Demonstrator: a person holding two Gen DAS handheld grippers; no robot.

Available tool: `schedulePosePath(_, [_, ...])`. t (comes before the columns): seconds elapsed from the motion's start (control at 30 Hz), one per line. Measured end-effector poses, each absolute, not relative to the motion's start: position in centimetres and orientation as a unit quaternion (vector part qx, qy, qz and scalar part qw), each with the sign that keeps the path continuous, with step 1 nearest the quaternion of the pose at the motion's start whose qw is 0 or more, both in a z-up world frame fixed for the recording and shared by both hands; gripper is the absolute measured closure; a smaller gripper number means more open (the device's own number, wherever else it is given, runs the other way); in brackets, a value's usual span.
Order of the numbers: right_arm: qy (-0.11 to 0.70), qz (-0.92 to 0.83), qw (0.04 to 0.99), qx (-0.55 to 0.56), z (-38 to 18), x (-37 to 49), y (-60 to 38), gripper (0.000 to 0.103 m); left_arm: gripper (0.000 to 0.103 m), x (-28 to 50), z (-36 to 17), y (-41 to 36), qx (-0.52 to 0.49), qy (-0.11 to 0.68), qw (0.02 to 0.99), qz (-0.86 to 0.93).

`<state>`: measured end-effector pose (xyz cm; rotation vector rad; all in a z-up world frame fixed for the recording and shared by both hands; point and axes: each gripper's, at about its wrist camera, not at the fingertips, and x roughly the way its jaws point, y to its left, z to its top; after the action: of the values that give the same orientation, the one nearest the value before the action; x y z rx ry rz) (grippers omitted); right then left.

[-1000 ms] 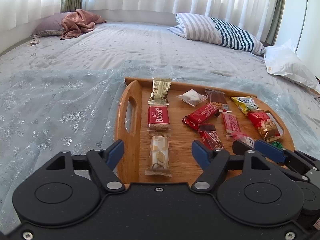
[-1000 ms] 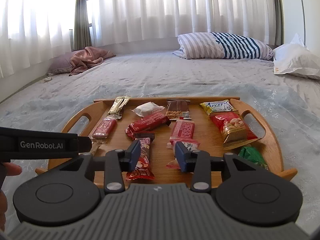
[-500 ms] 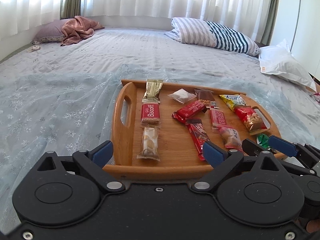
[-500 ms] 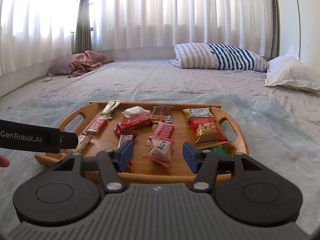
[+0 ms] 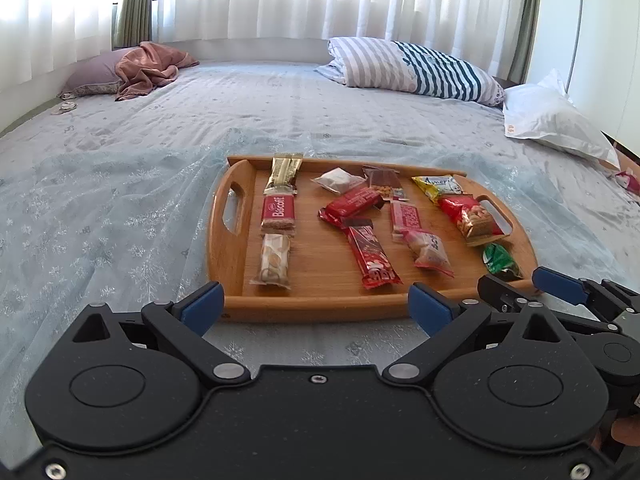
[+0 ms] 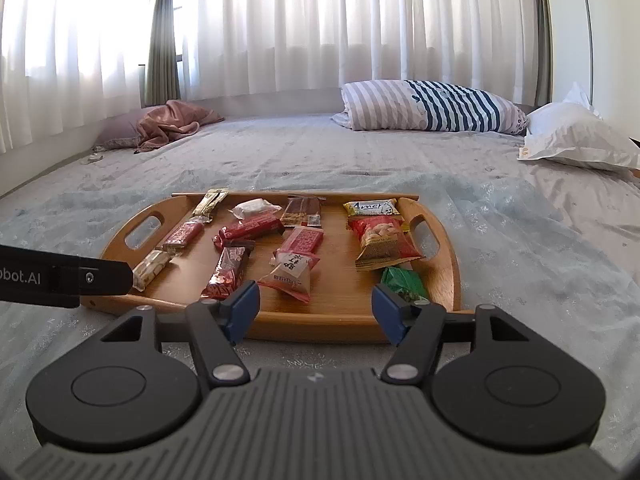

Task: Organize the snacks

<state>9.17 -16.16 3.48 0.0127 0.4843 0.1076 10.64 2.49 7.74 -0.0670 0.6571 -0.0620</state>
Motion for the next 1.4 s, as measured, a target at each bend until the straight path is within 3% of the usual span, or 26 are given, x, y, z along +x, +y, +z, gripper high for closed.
schedulePosePath(0.93, [0.262, 0.054, 0.963, 0.001, 1.0, 6.5, -18.9, 0.022, 0.003, 6.5, 7.8, 0.2, -0.032, 0.335, 0.941, -0.026])
schedulePosePath(1.4, [0.281, 0.047, 0.958, 0.0, -0.4, 6.3, -19.4, 0.021, 0.003, 7.5, 4.3, 0.2, -0.024, 0.356, 0.934, -0.001])
